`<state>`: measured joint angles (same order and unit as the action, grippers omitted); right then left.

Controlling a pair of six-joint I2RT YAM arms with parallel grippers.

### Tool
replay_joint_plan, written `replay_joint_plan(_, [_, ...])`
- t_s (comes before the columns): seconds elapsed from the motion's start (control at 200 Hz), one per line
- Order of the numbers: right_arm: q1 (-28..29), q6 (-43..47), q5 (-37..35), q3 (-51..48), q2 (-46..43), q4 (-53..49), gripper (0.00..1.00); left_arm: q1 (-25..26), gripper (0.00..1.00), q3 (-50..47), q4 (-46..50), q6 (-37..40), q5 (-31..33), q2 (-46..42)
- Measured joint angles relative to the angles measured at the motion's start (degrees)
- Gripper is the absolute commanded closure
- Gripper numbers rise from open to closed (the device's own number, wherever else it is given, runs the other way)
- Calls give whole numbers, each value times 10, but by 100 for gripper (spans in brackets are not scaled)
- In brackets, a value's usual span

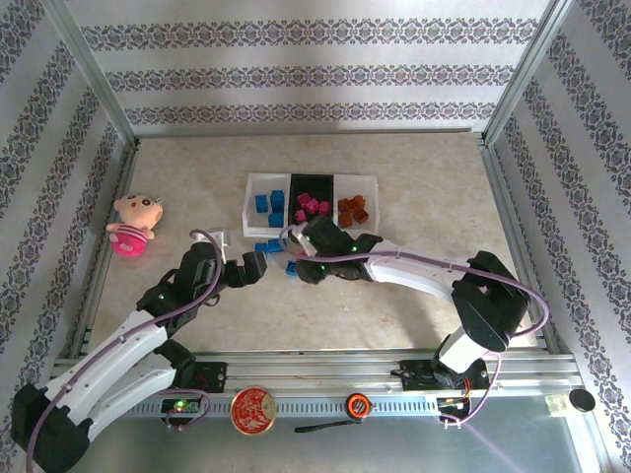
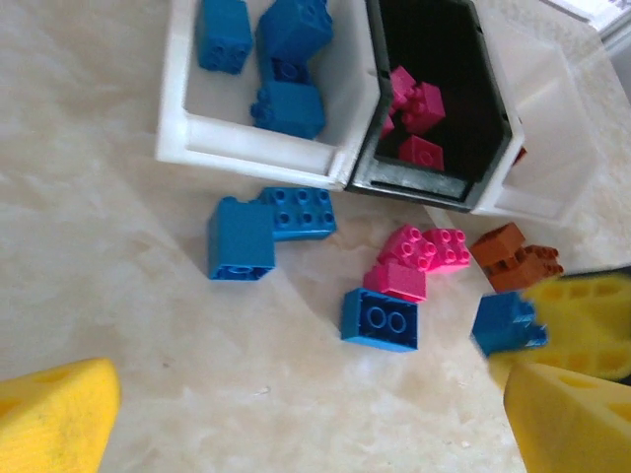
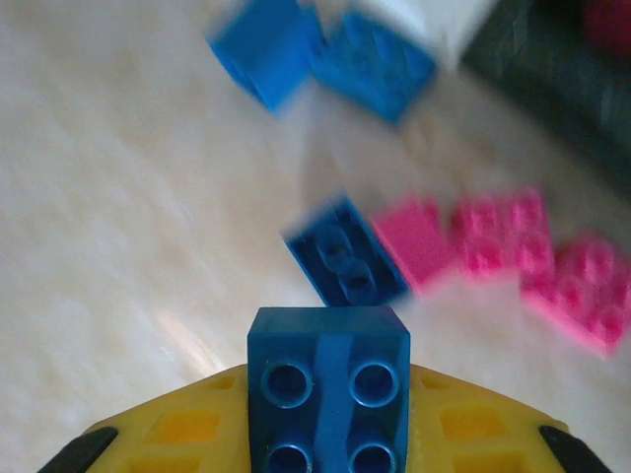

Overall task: Sort the legos into containers by color
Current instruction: Place the lego in the container.

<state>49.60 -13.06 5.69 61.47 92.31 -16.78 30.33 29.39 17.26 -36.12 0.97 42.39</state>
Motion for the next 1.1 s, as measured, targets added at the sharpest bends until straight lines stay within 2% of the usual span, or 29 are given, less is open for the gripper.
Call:
replay_joint_plan(0.12, [-15, 0, 9, 94, 37, 34, 76, 0, 0, -1, 19, -3, 21, -29])
replay_joint_plan(0.31, [-38, -7, 15, 228, 156, 73, 76, 0, 0, -5, 39, -4, 27, -41])
replay_joint_plan(0.485, [-50, -29, 11, 306, 257, 80, 73, 0, 0, -5, 47, -4, 22, -42])
replay_joint_plan(0.54, [-53, -35, 10, 326, 280, 80, 67, 0, 0, -5, 49, -4, 21, -42])
replay_joint_plan(0.615, [-56, -45, 6, 354, 308, 80, 48, 0, 0, -5, 49, -4, 19, -41])
replay_joint_plan(0.655, [-57, -53, 3, 368, 318, 81, 41, 0, 0, -5, 49, -4, 18, -41])
replay_joint_plan(0.725, [-60, -63, 0, 380, 325, 82, 37, 0, 0, -5, 49, -4, 14, -40])
replay_joint_plan(0.849, [-64, -68, -3, 379, 320, 90, 35, 0, 0, -5, 49, -4, 8, -35])
replay_joint_plan(0.964, [-64, -68, -5, 327, 277, 108, 34, 0, 0, -5, 45, -4, 0, -19])
replay_joint_plan(1.099, [-64, -74, -4, 225, 181, 136, 33, 0, 15, -3, 30, -2, -19, 31])
